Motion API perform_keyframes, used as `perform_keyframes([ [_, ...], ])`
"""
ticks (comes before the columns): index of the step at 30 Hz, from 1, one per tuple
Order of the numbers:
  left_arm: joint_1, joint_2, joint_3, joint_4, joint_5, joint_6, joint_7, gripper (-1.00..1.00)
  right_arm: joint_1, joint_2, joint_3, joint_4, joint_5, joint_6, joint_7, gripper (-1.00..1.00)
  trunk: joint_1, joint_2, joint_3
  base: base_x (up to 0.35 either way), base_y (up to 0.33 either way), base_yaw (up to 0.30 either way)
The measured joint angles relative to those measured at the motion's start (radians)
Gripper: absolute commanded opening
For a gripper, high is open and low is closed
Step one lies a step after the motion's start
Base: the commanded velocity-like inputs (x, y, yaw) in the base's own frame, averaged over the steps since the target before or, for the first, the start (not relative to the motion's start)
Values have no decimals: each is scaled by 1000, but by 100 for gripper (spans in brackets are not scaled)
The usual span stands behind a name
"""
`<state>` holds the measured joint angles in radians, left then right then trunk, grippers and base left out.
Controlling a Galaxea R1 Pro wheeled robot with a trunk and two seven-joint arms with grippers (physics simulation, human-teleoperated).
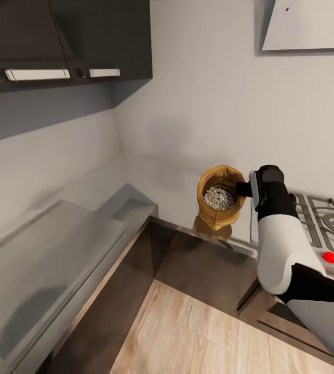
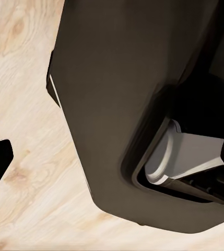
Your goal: In the kitchen, take the popcorn bag from the countertop, put it into the microwave, and heat it until the popcorn is cooked so the cooked popcorn ends up inside the bag.
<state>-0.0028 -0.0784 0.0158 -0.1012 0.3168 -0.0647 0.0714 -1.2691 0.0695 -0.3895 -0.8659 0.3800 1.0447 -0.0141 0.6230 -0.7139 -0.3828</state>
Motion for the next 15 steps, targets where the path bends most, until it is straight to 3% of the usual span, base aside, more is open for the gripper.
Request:
perform_keyframes([
  [9,0,-1,0,0,-1,0,0,100,1,9,0,3,-4,0,1,-100,0,0,0,-348,0,0],
  [15,0,-4,-1,0,-4,0,0,100,0,14,2,6,-38,0,1,-100,0,0,0,-348,0,0],
])
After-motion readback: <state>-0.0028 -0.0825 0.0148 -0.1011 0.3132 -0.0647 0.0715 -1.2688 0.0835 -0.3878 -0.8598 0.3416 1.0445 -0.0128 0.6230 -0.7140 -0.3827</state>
